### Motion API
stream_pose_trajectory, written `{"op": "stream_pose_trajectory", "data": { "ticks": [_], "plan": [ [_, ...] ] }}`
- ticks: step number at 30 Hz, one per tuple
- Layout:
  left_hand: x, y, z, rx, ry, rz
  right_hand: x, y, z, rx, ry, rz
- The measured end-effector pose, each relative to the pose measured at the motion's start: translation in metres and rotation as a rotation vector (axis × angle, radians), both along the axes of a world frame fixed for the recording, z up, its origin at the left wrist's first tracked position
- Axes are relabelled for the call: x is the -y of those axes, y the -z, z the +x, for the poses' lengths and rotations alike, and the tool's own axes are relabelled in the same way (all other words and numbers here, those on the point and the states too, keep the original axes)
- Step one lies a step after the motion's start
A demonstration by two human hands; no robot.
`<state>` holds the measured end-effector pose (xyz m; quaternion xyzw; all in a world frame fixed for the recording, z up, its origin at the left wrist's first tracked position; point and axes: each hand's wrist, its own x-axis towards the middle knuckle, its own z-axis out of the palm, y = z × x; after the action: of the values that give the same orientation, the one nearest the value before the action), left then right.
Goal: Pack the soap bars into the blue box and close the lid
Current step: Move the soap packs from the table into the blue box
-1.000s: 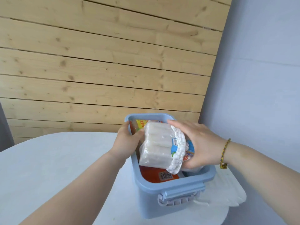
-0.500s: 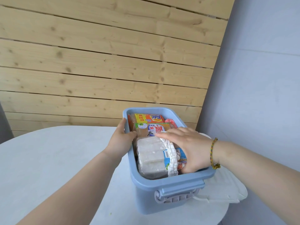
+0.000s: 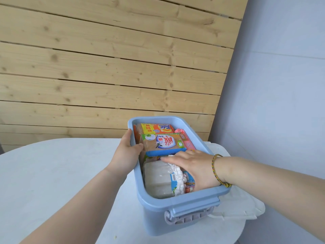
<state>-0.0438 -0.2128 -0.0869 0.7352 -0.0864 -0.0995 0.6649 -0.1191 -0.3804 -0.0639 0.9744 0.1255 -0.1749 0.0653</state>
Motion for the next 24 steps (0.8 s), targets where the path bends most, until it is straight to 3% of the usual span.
{"op": "stream_pose_trajectory", "data": {
  "ticks": [7, 9, 11, 14, 18, 21, 24],
  "plan": [
    [-0.001, 0.004, 0.003, 0.002, 0.002, 0.003, -0.002, 0.0, 0.0, -0.025, -0.023, -0.09],
    [-0.001, 0.005, 0.004, 0.001, 0.005, 0.001, 0.0, -0.014, 0.0, -0.1, 0.051, -0.008],
    [-0.001, 0.006, 0.005, -0.001, 0.005, 0.0, 0.005, -0.034, -0.002, -0.134, 0.17, 0.23],
    [-0.001, 0.005, 0.005, -0.013, -0.004, -0.006, 0.008, -0.046, -0.012, -0.026, 0.202, 0.495],
    [0.001, 0.005, 0.005, -0.024, -0.011, -0.002, -0.001, -0.017, -0.021, -0.032, 0.187, 0.365],
    [0.0, 0.006, 0.006, -0.022, -0.002, -0.003, -0.001, -0.009, -0.021, 0.081, 0.201, 0.39],
    [0.0, 0.005, 0.005, -0.02, -0.006, 0.004, 0.01, -0.007, -0.031, 0.446, 0.356, 0.732]
  ]
}}
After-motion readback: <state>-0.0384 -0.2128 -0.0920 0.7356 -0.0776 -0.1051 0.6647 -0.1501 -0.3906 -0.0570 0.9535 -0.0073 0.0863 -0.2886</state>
